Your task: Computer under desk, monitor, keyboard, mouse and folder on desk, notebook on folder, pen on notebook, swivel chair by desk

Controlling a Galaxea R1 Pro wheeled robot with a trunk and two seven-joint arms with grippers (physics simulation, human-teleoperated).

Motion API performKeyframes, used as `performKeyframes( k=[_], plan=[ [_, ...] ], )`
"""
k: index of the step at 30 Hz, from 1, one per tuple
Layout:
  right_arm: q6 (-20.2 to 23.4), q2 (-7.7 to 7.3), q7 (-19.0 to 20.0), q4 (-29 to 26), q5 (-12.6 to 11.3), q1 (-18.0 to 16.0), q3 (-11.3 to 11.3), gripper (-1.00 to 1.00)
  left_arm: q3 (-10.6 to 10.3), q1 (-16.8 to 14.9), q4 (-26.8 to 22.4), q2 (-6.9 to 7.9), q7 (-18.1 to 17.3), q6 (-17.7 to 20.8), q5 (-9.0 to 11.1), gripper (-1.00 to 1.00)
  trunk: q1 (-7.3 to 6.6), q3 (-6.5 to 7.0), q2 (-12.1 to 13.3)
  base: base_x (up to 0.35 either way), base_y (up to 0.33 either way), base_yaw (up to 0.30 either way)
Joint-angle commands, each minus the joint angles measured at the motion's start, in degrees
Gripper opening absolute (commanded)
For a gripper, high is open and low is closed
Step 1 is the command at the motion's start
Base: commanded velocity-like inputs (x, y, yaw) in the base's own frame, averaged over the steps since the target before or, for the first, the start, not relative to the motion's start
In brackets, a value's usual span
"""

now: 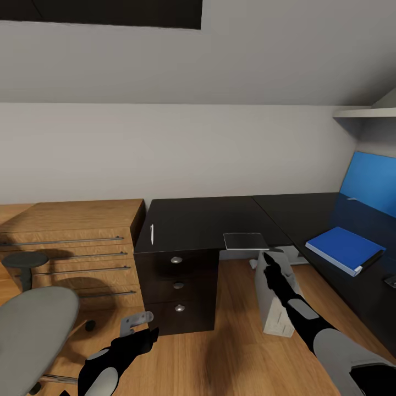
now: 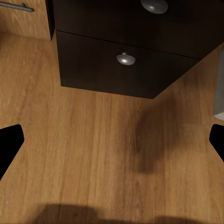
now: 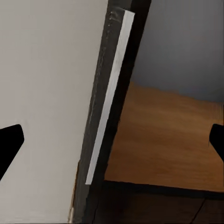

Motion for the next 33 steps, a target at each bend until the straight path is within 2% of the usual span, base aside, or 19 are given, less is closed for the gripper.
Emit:
performKeyframes(
  k=[1, 3, 6, 10, 15, 21, 33],
  plan=[
    [1.50, -0.04, 0.22, 0.06, -1.38, -0.05, 0.24, 1.00, -0.11, -0.06, -0.07, 0.05, 0.53, 0.01, 0.45, 1.00, -0.01, -0.06, -0.03, 0.000, 0.000, 0.000],
    [4.29, -0.02, 0.18, 0.08, -4.36, -0.05, 0.21, 1.00, -0.11, -0.06, -0.01, 0.05, 0.53, -0.01, 0.49, 1.00, -0.01, -0.06, -0.03, 0.000, 0.000, 0.000],
    [7.08, -0.08, 0.13, 0.10, -10.94, -0.05, 0.18, 1.00, -0.11, -0.06, 0.09, 0.05, 0.53, -0.08, 0.50, 1.00, -0.01, -0.06, -0.03, 0.000, 0.000, 0.000],
    [7.85, -0.09, 0.07, 0.26, -14.28, -0.05, 0.14, 1.00, -0.11, -0.06, 0.11, 0.05, 0.53, -0.11, 0.58, 1.00, -0.01, -0.06, -0.03, 0.000, 0.000, 0.000],
    [7.98, -0.10, 0.05, 0.40, -15.00, -0.05, 0.10, 1.00, -0.24, -0.06, 0.12, 0.05, 0.53, -0.12, 0.50, 1.00, -0.01, -0.06, -0.03, 0.085, 0.000, 0.000],
    [7.94, -0.10, 0.05, 0.46, -15.11, -0.05, 0.06, 1.00, -2.14, -0.06, 0.12, 0.12, 0.53, -0.05, 0.50, 1.00, -0.01, -0.06, -0.03, 0.157, 0.000, 0.000],
    [7.57, -0.10, -0.70, 0.62, -14.96, -0.05, 0.00, 1.00, -2.62, -0.12, -0.09, 0.22, 0.53, -0.02, 0.50, 1.00, -0.01, -0.06, -0.03, 0.125, 0.000, 0.000]
  ],
)
